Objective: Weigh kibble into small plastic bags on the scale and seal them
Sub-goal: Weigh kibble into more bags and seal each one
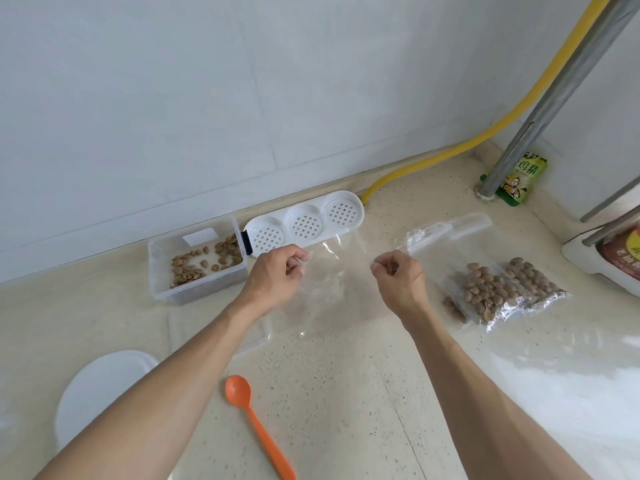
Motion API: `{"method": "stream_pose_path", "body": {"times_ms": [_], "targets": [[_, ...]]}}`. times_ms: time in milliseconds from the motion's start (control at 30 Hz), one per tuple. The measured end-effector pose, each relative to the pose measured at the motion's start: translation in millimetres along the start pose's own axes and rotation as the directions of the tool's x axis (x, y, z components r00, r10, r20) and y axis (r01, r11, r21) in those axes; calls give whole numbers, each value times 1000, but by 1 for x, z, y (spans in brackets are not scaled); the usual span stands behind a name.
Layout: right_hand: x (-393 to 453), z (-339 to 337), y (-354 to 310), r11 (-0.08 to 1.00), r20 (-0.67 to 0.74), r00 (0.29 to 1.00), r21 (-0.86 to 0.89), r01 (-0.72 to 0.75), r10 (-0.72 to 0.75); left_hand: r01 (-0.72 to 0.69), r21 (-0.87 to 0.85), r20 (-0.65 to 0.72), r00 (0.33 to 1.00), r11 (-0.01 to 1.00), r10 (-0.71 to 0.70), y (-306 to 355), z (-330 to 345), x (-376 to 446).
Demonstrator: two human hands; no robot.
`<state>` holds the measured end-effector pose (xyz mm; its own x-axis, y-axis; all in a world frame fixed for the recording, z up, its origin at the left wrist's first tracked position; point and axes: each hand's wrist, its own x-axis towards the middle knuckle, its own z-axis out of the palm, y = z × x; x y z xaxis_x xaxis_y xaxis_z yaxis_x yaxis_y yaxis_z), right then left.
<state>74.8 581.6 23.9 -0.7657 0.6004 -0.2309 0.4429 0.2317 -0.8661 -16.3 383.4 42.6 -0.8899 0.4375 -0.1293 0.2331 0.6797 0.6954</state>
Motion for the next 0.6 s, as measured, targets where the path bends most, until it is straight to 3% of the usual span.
{"method": "stream_pose_path", "body": {"times_ms": [200,433,600], "targets": [[-55,42,-38,993,155,987,115,31,-49,21,-30,-82,996,999,-23,-47,-63,-54],[-158,134,-60,997,310,949,72,36,-57,112,8,-165,980,994,-110,-141,-143,-143],[-213,201,-61,1000,381,924,0,14,-13,165,143,-249,960,976,-126,-196,-178,-196]]}}
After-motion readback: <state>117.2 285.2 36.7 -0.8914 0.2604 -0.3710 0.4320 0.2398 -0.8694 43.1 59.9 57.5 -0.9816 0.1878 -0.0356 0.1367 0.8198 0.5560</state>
